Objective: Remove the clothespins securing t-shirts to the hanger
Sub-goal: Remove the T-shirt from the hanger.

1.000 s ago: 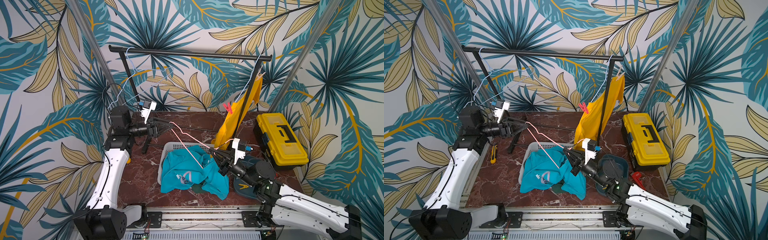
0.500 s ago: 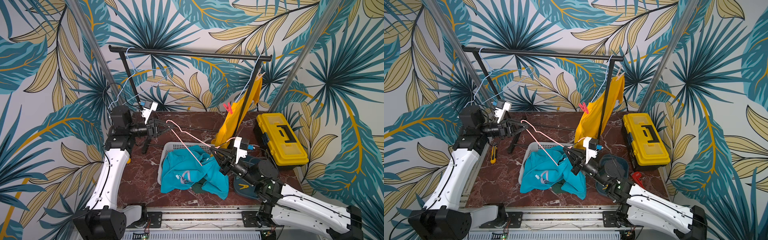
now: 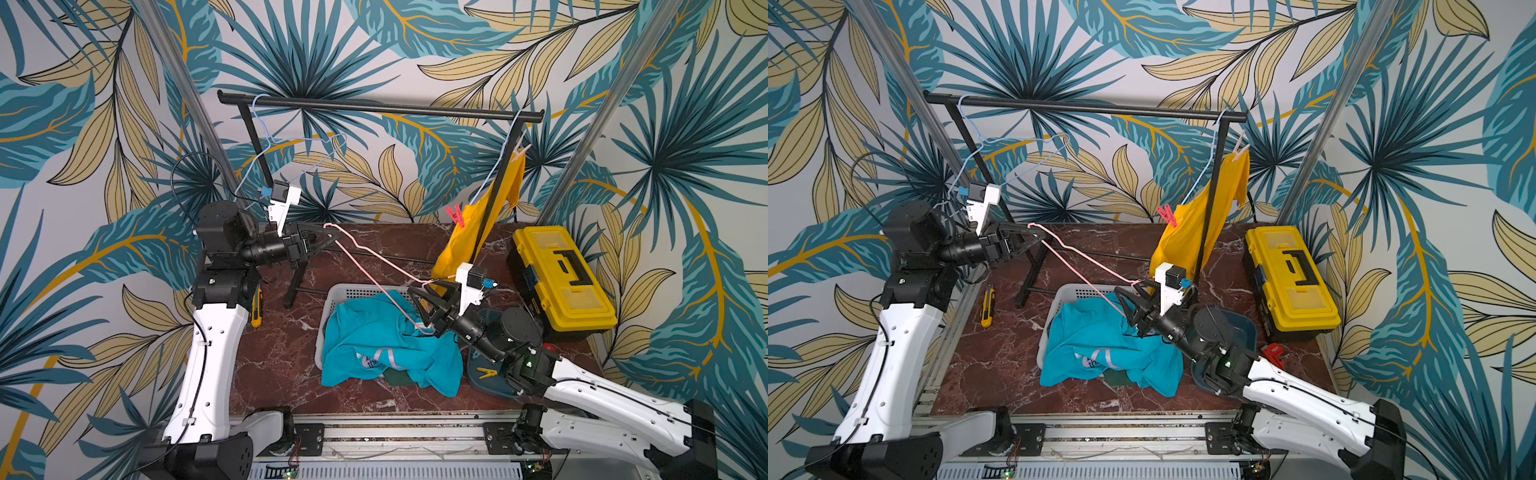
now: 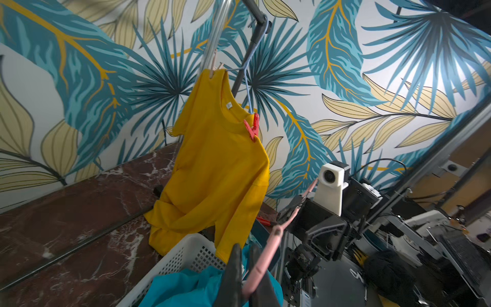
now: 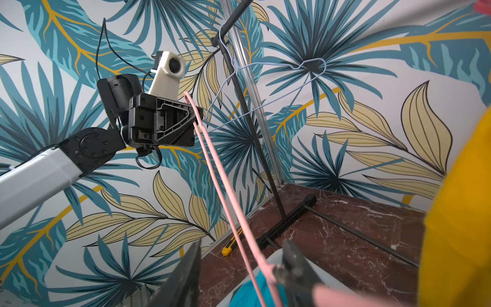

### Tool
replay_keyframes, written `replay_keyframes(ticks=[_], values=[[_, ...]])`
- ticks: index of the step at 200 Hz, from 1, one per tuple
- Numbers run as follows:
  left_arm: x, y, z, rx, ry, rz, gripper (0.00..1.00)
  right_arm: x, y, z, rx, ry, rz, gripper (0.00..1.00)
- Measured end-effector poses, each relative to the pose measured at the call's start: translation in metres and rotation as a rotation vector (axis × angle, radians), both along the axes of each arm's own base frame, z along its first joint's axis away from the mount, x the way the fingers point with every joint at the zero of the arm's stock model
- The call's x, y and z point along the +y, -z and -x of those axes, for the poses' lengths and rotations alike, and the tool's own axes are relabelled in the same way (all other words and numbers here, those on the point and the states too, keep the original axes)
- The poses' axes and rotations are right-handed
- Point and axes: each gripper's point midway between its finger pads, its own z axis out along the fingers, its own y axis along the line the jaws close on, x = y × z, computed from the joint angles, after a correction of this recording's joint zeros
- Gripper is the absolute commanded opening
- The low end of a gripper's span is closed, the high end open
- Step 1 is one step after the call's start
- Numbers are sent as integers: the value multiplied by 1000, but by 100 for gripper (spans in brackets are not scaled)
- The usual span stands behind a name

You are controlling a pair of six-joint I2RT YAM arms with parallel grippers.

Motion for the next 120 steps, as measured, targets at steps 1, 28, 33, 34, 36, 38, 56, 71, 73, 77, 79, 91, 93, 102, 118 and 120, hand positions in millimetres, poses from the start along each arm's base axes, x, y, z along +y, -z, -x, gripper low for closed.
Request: replay_keyframes(ticks=[1, 28, 33, 34, 36, 38, 56, 71, 73, 77, 79, 91, 93, 102, 118, 120], values=[[1, 0, -1, -2, -8, -1, 0, 0, 0, 0, -1, 1, 1, 61], [10, -5, -5, -41, -129, -20, 0, 2, 8, -6, 20, 24, 33, 82], [12, -6, -4, -47, -150, -25, 0, 1, 10, -7, 28, 31, 34, 84], [12, -6, -4, -52, -157, -27, 0, 0, 10, -7, 29, 33, 32, 85], [13, -7, -4, -55, -167, -29, 0, 0, 10, -7, 28, 37, 34, 85], [13, -7, -3, -57, -171, -31, 0, -1, 11, -7, 29, 38, 36, 86], [19, -11, 2, -96, -237, -54, 0, -19, 18, 0, 45, 64, 18, 91], [22, -14, 6, -110, -275, -69, 0, -39, 19, 7, 52, 93, -1, 94], [23, -14, 6, -113, -280, -72, 0, -42, 18, 8, 52, 99, -5, 95], [24, -16, 7, -115, -289, -74, 0, -48, 17, 10, 53, 108, -13, 95], [24, -16, 7, -116, -293, -76, 0, -50, 16, 11, 52, 109, -15, 95], [26, -19, 8, -123, -314, -84, 0, -70, 12, 17, 50, 144, -46, 96], [27, -20, 9, -125, -317, -85, 0, -73, 11, 18, 49, 150, -49, 96], [27, -23, 11, -125, -325, -87, 0, -87, 9, 23, 47, 172, -73, 96], [27, -29, 17, -131, -326, -86, 0, -106, 11, 28, 45, 206, -101, 97], [27, -30, 18, -133, -325, -85, 0, -108, 11, 29, 46, 210, -104, 97]])
